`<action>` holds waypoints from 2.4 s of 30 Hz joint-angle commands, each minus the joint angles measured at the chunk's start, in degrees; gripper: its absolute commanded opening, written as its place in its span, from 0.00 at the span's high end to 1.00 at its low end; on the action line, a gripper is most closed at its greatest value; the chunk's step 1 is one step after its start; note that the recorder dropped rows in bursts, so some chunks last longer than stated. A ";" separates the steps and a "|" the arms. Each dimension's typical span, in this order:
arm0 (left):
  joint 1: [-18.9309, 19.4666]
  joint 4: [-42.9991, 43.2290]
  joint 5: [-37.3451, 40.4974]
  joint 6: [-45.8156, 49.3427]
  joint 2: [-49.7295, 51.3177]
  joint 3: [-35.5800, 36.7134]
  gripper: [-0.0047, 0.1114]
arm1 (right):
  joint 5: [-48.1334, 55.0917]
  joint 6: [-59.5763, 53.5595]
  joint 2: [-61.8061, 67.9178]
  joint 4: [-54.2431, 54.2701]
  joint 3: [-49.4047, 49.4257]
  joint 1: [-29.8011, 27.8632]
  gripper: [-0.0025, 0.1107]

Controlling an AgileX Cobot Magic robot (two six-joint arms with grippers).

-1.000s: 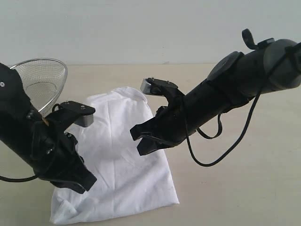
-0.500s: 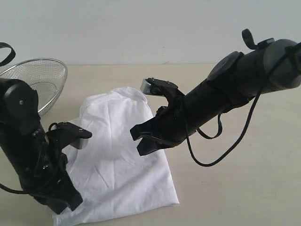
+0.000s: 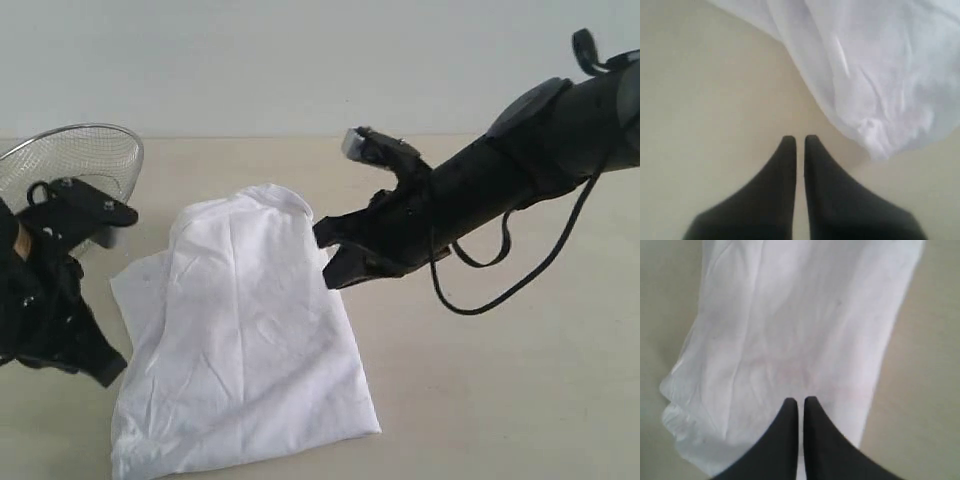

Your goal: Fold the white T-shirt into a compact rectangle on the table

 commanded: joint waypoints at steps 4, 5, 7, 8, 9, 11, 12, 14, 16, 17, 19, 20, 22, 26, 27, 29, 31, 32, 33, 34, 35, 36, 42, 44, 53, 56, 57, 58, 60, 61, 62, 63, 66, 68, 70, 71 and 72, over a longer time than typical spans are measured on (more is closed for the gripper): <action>-0.02 -1.85 -13.33 -1.90 -0.75 0.15 0.92 | 2.23 0.66 -1.06 -0.15 -0.07 -6.38 0.97; -0.02 -2.24 -14.72 -1.90 0.14 0.15 0.92 | 1.80 0.66 -1.06 0.08 -0.07 -6.39 0.96; -0.02 -3.62 -17.05 -1.77 2.78 0.15 0.92 | 0.84 0.66 -1.06 0.07 -0.07 -6.39 0.89; -0.02 -4.72 -18.10 -1.20 4.15 0.15 0.92 | 0.55 0.66 -1.06 0.07 -0.07 -6.39 0.85; -0.02 -5.65 -19.31 -0.03 5.21 0.15 0.92 | 0.41 0.66 -0.94 0.07 -0.07 -6.39 0.78; -0.02 -8.01 -21.87 2.46 7.55 0.00 0.92 | 0.30 0.66 -0.54 0.07 -0.07 -6.39 0.65; -0.02 -8.68 -22.60 2.96 8.40 -0.40 0.92 | 0.30 0.66 -0.22 0.30 -0.07 -6.39 0.57; -0.02 -9.06 -22.57 3.99 10.45 -2.14 0.92 | 0.52 0.66 1.04 0.61 -0.07 -6.39 0.47; -0.02 -8.54 -19.95 4.41 12.26 -4.48 0.92 | 1.30 0.54 2.70 1.34 -0.15 -6.39 0.47; -0.02 -8.11 -19.49 4.41 13.01 -5.47 0.92 | 1.87 0.13 3.41 1.50 -0.15 -6.39 0.48; -0.02 -8.05 -19.64 4.41 14.25 -6.96 0.92 | 2.57 -1.20 5.09 2.49 -0.19 -6.39 0.49; -0.02 -8.05 -19.64 4.41 14.67 -7.47 0.92 | 2.69 -1.85 5.79 3.12 -0.19 -6.39 0.49; -0.02 -7.41 -19.53 4.41 15.69 -8.31 0.92 | 2.96 -3.50 6.91 4.60 -0.19 -6.39 0.49; 0.85 -6.09 -19.65 4.41 18.30 -8.88 0.92 | 3.40 -5.02 7.75 6.67 -0.41 -6.39 0.49; 1.24 -5.65 -19.65 4.41 18.99 -8.88 0.92 | 3.92 -5.30 7.75 6.67 -0.68 -6.39 0.49; 2.20 -4.53 -19.40 4.41 20.72 -8.88 0.92 | 4.97 -5.44 7.75 7.10 -1.07 -6.39 0.49; 3.37 -4.36 -19.05 4.41 22.06 -8.88 0.92 | 5.87 -5.44 7.75 7.10 -1.70 -6.39 0.49; 4.10 -4.10 -19.05 4.41 22.34 -8.88 0.92 | 6.54 -5.44 7.75 7.10 -2.04 -6.39 0.49; 4.74 -4.10 -18.76 4.41 22.61 -8.88 0.92 | 6.98 -5.44 7.75 7.10 -2.44 -6.39 0.49; 5.54 -4.10 -18.43 4.41 22.60 -8.88 0.92 | 7.26 -5.44 7.75 7.10 -2.56 -6.39 0.49; 6.31 -3.45 -18.13 4.41 22.60 -8.88 0.92 | 7.25 -5.44 7.75 7.10 -2.67 -6.39 0.49; 7.04 -2.74 -17.68 4.15 22.48 -8.88 0.92 | 7.25 -5.44 7.75 7.10 -2.79 -6.39 0.49; 9.19 -1.73 -16.89 2.69 21.15 -8.88 0.92 | 5.60 -5.94 7.86 7.10 -2.78 -6.39 0.49; 9.19 -3.34 -16.89 2.69 19.97 -8.88 0.92 | 5.03 -5.94 8.30 7.10 -2.78 -6.39 0.49; 9.19 -3.94 -14.46 2.69 11.65 -8.88 0.92 | 7.81 -5.94 11.95 7.25 -5.40 -6.46 0.49; 9.19 -5.65 -14.57 2.69 8.66 -8.88 0.92 | 9.09 -5.83 13.32 7.25 -6.76 -6.46 0.49; 9.19 -7.17 -15.13 2.82 7.93 -8.78 0.92 | 9.63 -5.83 13.96 7.53 -7.05 -6.46 0.49; 9.19 -8.89 -15.38 4.17 7.77 -8.78 0.92 | 9.77 -5.69 14.50 7.82 -7.29 -6.46 0.49; 9.19 -12.87 -15.95 7.88 7.93 -8.78 0.92 | 9.65 -5.69 15.42 7.82 -7.41 -6.46 0.49; 9.19 -14.61 -16.13 9.42 8.48 -8.78 0.92 | 9.66 -5.79 15.70 7.86 -7.41 -6.46 0.49; 9.19 -16.52 -16.50 11.09 9.04 -8.78 0.92 | 9.66 -6.01 15.98 7.86 -7.41 -6.46 0.49; 9.19 -18.51 -17.13 12.76 9.55 -8.78 0.92 | 9.78 -6.16 16.43 7.86 -7.41 -6.46 0.49; 9.19 -24.89 -18.99 18.41 10.75 -8.78 0.92 | 10.05 -6.25 17.38 8.68 -7.41 -6.46 0.49; 9.08 -30.06 -19.79 22.22 11.98 -8.78 0.92 | 11.17 -7.15 18.21 10.03 -7.52 -6.46 0.49; 9.08 -33.29 -20.48 25.50 13.64 -8.78 0.92 | 12.25 -7.92 18.93 11.84 -7.52 -6.46 0.49; 9.08 -35.31 -21.00 27.03 14.70 -8.78 0.92 | 12.38 -8.45 19.20 12.35 -7.52 -6.46 0.49; 9.08 -36.45 -21.40 27.99 15.81 -8.78 0.92 | 12.50 -8.44 19.46 12.48 -7.52 -6.46 0.49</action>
